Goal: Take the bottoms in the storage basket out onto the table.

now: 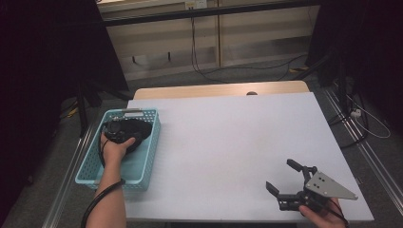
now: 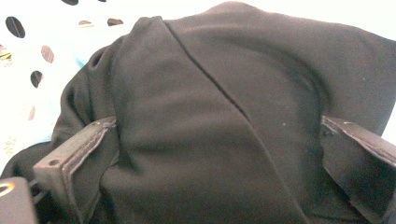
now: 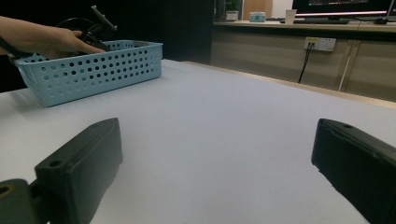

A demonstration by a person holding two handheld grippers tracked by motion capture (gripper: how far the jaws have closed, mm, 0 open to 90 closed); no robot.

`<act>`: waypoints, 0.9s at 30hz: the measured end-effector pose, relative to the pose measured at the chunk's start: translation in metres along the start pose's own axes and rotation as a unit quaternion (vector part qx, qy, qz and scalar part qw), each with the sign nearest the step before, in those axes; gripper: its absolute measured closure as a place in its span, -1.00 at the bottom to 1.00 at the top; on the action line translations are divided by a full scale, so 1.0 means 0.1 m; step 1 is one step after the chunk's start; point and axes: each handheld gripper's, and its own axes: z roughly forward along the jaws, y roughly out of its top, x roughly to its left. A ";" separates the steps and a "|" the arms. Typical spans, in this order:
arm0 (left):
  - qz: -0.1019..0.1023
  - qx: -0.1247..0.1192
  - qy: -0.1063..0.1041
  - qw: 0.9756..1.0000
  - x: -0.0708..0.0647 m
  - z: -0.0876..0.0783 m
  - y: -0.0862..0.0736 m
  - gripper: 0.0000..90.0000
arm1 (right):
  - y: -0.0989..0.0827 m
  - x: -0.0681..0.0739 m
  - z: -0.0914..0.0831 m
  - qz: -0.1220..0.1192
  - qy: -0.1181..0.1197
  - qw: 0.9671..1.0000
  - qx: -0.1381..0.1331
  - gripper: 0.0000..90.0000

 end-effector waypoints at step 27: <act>-0.034 0.052 -0.016 0.998 0.00 -0.24 -0.02 0.18 | 0.01 0.00 -0.01 -0.005 -0.005 1.000 -0.003 -0.98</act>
